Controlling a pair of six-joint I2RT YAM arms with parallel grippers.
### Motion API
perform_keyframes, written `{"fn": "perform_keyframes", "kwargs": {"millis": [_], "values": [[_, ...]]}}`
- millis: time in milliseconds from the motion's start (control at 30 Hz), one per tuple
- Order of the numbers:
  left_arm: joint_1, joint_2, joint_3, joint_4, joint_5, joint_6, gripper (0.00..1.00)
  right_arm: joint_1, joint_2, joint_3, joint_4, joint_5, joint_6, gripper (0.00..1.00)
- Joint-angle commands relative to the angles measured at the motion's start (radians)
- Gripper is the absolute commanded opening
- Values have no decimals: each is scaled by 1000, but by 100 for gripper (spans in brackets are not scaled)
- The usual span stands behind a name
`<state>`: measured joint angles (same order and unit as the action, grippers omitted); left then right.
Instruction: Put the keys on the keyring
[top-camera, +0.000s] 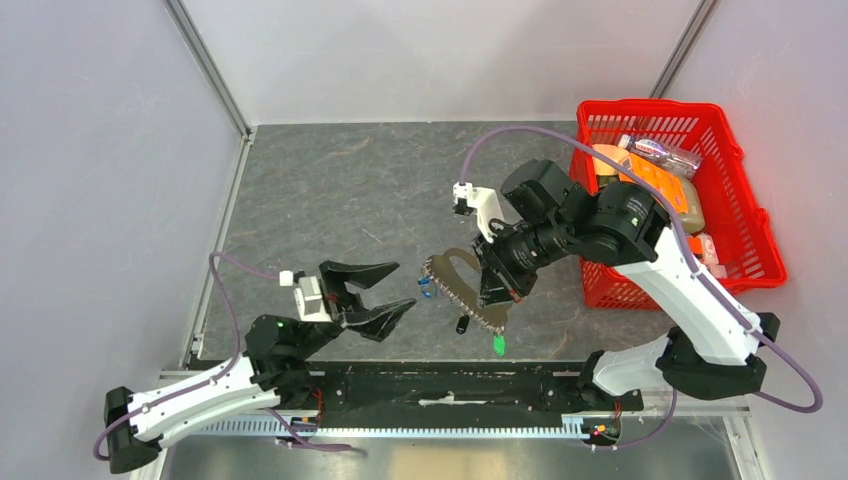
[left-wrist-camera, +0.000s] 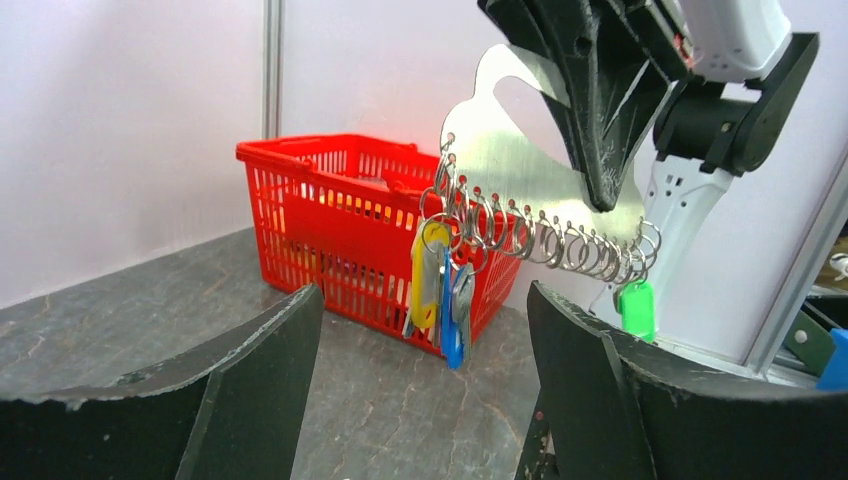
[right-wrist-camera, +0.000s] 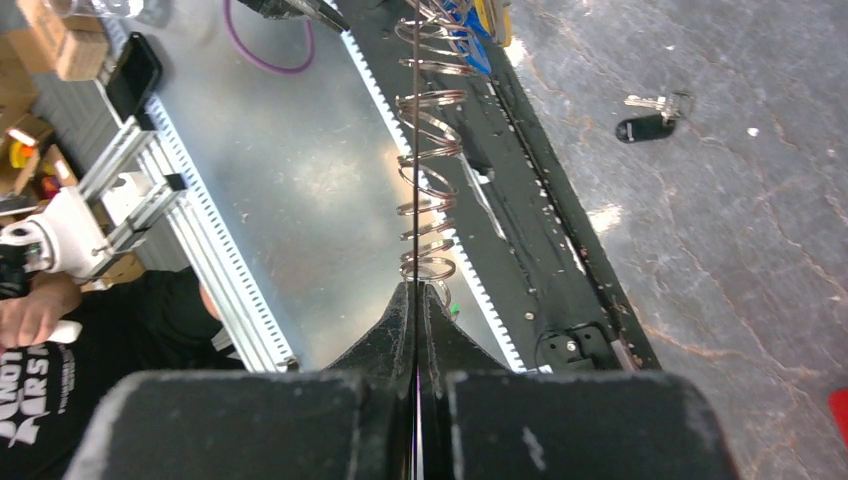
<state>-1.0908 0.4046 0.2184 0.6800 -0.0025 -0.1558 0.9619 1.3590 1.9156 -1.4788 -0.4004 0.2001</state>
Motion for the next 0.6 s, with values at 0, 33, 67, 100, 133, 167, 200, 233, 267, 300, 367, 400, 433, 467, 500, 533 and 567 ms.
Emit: {"fn": "perform_keyframes", "kwargs": {"millis": [0,33,67,100,133,167,200,233,267,300,367,400,433,467,500,533,567], "values": [[-6,-69,-13,-53,-17,-1,82,-3,12,56,64,-107,46,0],[-6,-82,-14,-55,-12,-5,82,-3,13,52,71,-122,53,0],[-5,-89,-17,-51,-5,-8,82,-4,11,43,76,-130,62,0],[-6,-96,-19,-46,-2,-13,82,-4,10,31,84,-137,79,0],[-6,-98,-19,-46,-2,-16,82,-5,7,14,91,-152,87,0],[-5,-101,-17,-48,24,-19,82,-5,5,-6,101,-180,99,0],[-6,-104,-16,-52,35,-21,82,-5,0,-26,117,-199,118,0],[-6,-107,-14,-54,42,-23,82,-5,-6,-45,129,-216,133,0],[-6,-112,-14,-57,47,-25,82,-5,-11,-56,137,-231,147,0],[-5,-118,-14,-60,51,-27,82,-5,-19,-68,149,-242,159,0],[-5,-133,-17,-61,63,-30,82,-6,-40,-95,194,-273,192,0],[-6,-142,-19,-61,66,-33,82,-8,-51,-107,203,-279,202,0],[-6,-149,-19,-62,74,-35,82,-9,-56,-117,209,-286,210,0],[-5,-158,-19,-61,85,-38,82,-10,-62,-127,219,-291,221,0],[-5,-164,-20,-58,100,-46,82,-11,-69,-142,230,-299,231,0],[-5,-172,-20,-51,114,-54,82,-11,-73,-151,243,-304,243,0],[-5,-178,-21,-46,131,-59,82,-12,-80,-159,252,-305,250,0]]}}
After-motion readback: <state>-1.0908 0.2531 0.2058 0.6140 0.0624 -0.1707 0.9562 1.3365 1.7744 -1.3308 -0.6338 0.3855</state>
